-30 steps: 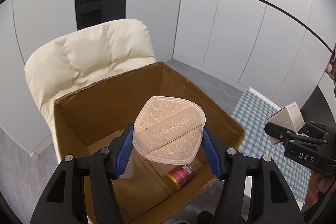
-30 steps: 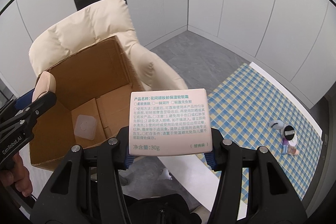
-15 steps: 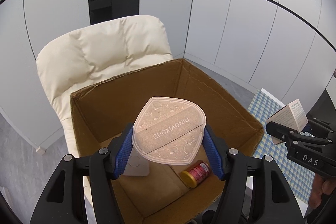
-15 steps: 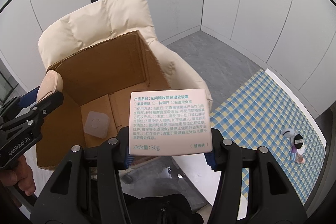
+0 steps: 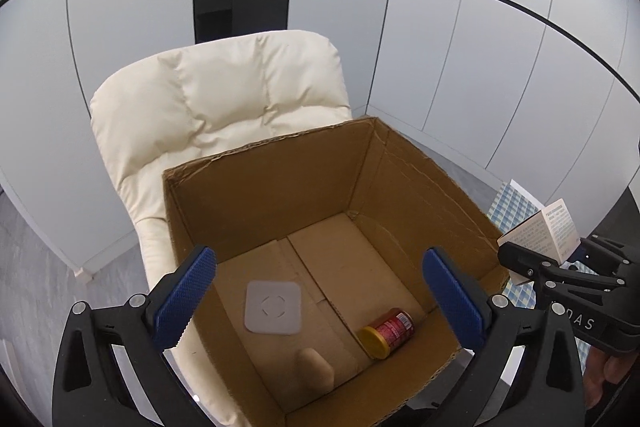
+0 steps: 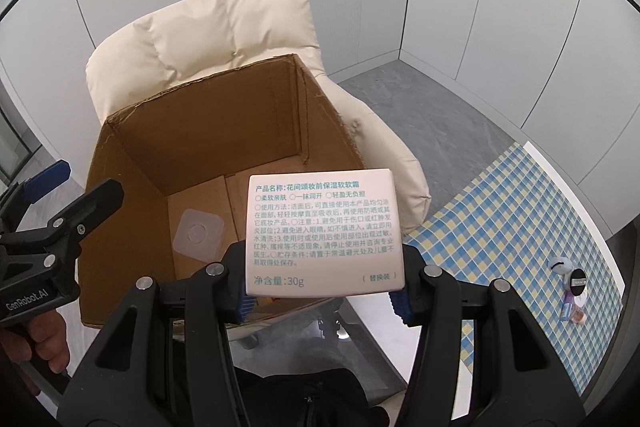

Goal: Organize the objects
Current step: 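Open the left tool to drop the puff into the box while the right tool releases the cream box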

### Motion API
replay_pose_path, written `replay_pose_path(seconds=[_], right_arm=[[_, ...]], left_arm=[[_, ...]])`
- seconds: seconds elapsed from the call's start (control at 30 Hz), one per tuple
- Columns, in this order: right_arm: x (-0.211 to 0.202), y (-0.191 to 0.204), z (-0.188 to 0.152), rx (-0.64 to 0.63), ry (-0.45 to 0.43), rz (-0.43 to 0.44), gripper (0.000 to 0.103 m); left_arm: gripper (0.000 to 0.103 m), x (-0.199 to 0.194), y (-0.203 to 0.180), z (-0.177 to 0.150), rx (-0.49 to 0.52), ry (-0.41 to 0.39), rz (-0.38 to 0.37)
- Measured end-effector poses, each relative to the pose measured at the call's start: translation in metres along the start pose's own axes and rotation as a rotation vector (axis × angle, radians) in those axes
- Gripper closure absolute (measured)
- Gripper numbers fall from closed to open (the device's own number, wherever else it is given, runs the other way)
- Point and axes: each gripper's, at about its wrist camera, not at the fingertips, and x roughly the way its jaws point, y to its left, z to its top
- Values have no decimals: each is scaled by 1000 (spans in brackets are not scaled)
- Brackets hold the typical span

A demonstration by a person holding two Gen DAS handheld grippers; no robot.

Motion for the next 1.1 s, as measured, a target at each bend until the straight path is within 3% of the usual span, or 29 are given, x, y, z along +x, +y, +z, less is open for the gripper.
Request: replay_pose_path(seconds=[0.87, 1.0, 1.1], right_arm=[[19, 60, 15, -86, -5, 46, 48], [19, 65, 17, -87, -14, 47, 28], [17, 68, 16, -103, -24, 42, 20]], left_arm=[[0, -20, 58, -4, -56, -30, 89], [0, -24, 65, -3, -71, -40, 101], [0, -24, 66, -2, -73, -41, 104]])
